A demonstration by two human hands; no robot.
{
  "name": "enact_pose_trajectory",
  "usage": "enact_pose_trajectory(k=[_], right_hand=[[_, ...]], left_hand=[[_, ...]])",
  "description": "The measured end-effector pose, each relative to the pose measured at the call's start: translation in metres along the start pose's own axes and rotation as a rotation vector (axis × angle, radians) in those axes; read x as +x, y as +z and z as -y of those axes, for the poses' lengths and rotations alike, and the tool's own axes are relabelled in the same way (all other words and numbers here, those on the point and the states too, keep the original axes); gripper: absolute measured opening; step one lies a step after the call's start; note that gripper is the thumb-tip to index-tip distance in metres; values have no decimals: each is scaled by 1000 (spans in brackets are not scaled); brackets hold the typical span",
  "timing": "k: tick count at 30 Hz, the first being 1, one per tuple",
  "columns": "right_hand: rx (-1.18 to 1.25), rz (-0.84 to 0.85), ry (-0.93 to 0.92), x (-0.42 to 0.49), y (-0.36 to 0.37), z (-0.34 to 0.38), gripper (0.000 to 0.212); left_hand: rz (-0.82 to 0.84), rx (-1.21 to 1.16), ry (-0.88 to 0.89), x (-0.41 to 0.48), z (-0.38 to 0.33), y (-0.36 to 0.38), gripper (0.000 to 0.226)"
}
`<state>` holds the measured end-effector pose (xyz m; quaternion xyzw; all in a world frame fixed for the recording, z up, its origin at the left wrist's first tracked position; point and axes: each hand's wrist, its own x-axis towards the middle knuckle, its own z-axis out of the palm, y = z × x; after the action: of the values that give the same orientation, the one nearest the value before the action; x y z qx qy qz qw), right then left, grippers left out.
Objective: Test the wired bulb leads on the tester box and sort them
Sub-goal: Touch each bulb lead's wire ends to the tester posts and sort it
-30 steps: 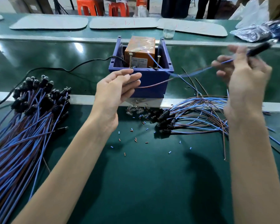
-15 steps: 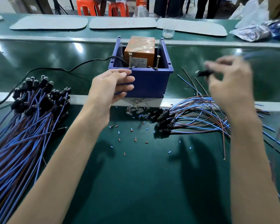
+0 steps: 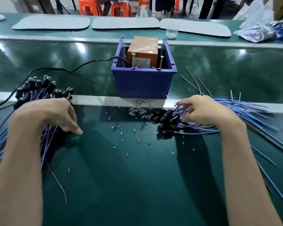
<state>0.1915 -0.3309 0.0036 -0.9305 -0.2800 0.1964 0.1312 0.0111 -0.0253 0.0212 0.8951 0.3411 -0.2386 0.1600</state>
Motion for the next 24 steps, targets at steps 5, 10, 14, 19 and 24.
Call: enact_pose_trajectory(k=[5, 10, 14, 19, 24], right_hand=[[26, -18, -26, -2, -3, 2, 45], [87, -85, -51, -7, -7, 4, 36], [112, -94, -40, -10, -10, 5, 35], [130, -64, -36, -12, -10, 5, 36], [154, -93, -68, -13, -12, 5, 35]], left_hand=[[74, -8, -62, 6, 3, 6, 25], [-3, -39, -53, 12, 16, 5, 38], [29, -126, -109, 13, 32, -1, 46], [106, -112, -161, 13, 26, 4, 40], [80, -53, -116, 3, 14, 4, 24]])
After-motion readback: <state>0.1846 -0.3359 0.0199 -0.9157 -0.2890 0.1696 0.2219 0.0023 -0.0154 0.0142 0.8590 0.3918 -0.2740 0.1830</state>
